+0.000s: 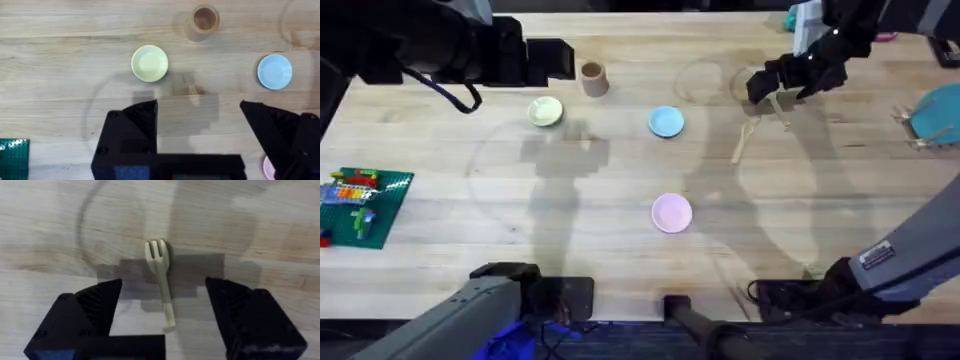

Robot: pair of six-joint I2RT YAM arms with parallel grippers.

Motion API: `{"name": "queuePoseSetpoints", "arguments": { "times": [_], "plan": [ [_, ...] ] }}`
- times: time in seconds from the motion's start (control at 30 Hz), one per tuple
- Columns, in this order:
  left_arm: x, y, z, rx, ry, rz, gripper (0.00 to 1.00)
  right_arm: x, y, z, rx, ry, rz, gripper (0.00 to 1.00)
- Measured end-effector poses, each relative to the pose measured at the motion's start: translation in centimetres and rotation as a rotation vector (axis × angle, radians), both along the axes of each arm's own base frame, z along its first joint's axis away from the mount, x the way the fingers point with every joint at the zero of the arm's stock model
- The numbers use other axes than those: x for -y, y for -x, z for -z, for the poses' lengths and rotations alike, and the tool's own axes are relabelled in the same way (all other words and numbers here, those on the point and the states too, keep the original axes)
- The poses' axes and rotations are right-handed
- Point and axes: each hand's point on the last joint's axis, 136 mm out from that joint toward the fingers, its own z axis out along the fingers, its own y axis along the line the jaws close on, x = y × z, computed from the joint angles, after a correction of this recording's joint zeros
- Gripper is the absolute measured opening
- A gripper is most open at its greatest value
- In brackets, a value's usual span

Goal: Pick up a utensil and set it on the pink plate, then put the other utensil in the container.

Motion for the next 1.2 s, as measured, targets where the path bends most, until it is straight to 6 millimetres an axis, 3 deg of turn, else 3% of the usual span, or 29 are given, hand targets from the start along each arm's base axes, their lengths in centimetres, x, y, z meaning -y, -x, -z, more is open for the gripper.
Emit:
{"name": "queuePoseSetpoints", "arguments": {
  "times": [0.23,0.4,0.6,0.9,1.1,1.2],
  "plan": [
    [0.0,-0.01,0.0,0.0,0.0,0.0,0.993,-0.3,0.23,0.79,-0.031,-0.009,-0.005,0.984],
    [0.0,0.0,0.0,0.0,0.0,0.0,0.993,-0.24,0.19,0.85,-0.039,-0.005,-0.005,0.84],
    [0.0,0.0,0.0,0.0,0.0,0.0,0.993,-0.27,0.12,0.87,-0.039,-0.006,-0.004,0.537],
    [0.0,0.0,0.0,0.0,0.0,0.0,0.993,-0.28,0.08,0.86,-0.038,-0.007,-0.002,0.284],
    [0.0,0.0,0.0,0.0,0.0,0.0,0.993,-0.28,0.07,0.86,-0.037,-0.008,0.0,0.195],
    [0.0,0.0,0.0,0.0,0.0,0.0,0.993,-0.33,0.05,0.85,-0.036,-0.008,0.002,0.101]
  ]
}}
